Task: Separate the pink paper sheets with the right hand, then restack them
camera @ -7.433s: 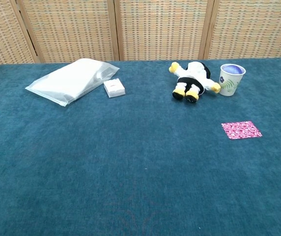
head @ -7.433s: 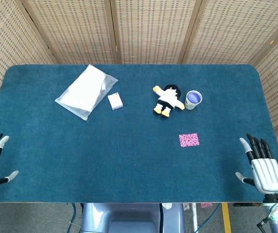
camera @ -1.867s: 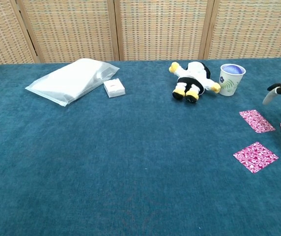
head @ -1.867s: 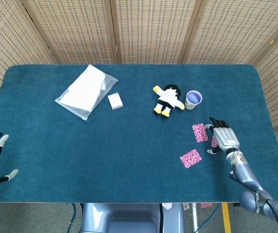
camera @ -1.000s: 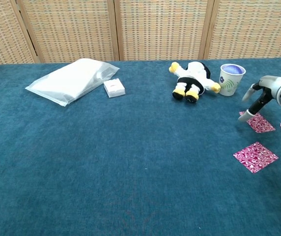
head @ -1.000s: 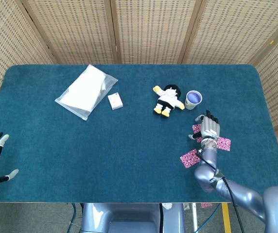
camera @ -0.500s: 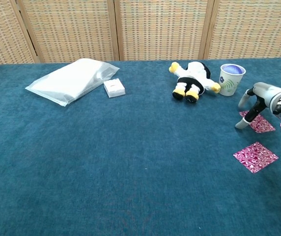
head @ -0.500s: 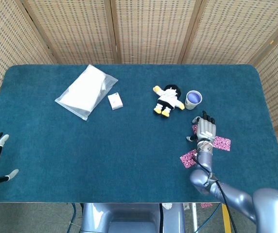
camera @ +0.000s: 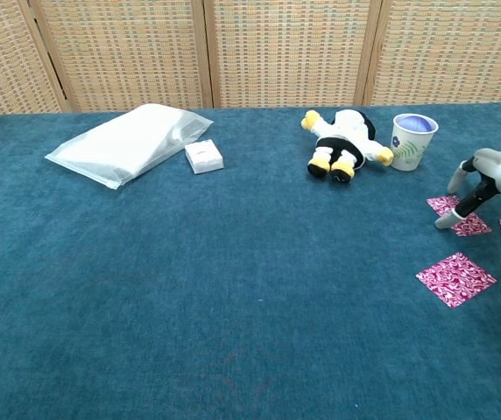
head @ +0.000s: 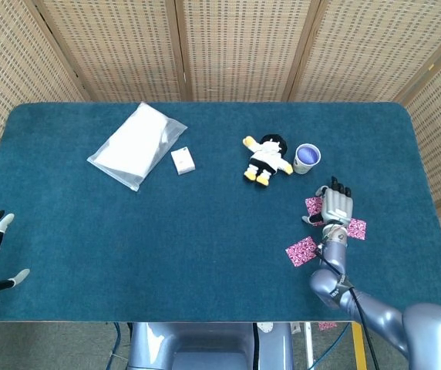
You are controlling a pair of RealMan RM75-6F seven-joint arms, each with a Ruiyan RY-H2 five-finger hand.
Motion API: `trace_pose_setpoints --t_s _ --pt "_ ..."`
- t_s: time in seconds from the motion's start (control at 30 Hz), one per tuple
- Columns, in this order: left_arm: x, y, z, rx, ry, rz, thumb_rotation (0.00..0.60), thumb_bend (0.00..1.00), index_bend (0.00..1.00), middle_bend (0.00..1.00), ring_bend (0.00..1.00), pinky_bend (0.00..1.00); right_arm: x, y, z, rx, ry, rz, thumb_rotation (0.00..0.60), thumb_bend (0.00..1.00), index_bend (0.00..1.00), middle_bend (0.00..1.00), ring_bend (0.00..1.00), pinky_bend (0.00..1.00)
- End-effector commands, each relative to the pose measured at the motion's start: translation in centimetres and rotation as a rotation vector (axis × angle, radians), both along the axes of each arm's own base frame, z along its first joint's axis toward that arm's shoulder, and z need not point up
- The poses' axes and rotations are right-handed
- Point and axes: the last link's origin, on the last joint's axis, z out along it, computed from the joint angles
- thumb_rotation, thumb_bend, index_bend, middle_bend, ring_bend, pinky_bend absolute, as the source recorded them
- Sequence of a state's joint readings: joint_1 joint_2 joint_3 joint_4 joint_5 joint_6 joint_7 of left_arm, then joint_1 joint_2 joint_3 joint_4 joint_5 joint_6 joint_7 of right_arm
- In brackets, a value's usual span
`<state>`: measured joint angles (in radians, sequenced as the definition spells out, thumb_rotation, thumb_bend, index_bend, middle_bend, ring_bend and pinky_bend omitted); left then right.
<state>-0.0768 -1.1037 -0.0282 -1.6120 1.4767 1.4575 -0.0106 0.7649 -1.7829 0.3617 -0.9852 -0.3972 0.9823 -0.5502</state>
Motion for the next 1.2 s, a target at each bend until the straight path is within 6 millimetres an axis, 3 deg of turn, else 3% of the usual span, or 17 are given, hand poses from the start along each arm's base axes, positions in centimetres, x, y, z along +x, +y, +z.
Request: trace_pose_setpoints --t_s 0.03,0.37,1.07,1.2 --pt "0.0 0.0 0.0 0.000 0.002 -0.001 0.600 0.00 0.00 0.00 0.00 0.00 -0.6 -0.1 0.5 -0.009 0.008 -0.007 0.600 0.09 0.33 0.00 0.00 0.00" --pt "0.0 0.0 0.0 0.002 0.005 -0.001 0.600 0.00 0.00 0.00 0.00 0.00 -1.3 -0.5 1.7 -0.025 0.023 -0.016 0.600 0.09 0.33 0.00 0.00 0.00" --pt "0.0 0.0 0.0 0.001 0.003 -0.004 0.600 0.00 0.00 0.00 0.00 0.00 -1.4 -0.3 1.1 0.011 -0.014 -0.069 0.600 0.10 0.33 0.00 0.00 0.00" --pt "0.0 0.0 0.0 0.001 0.004 -0.003 0.600 0.00 0.00 0.00 0.00 0.00 -1.6 -0.4 1.1 0.016 -0.024 -0.082 0.600 0.15 0.39 0.00 0.00 0.00"
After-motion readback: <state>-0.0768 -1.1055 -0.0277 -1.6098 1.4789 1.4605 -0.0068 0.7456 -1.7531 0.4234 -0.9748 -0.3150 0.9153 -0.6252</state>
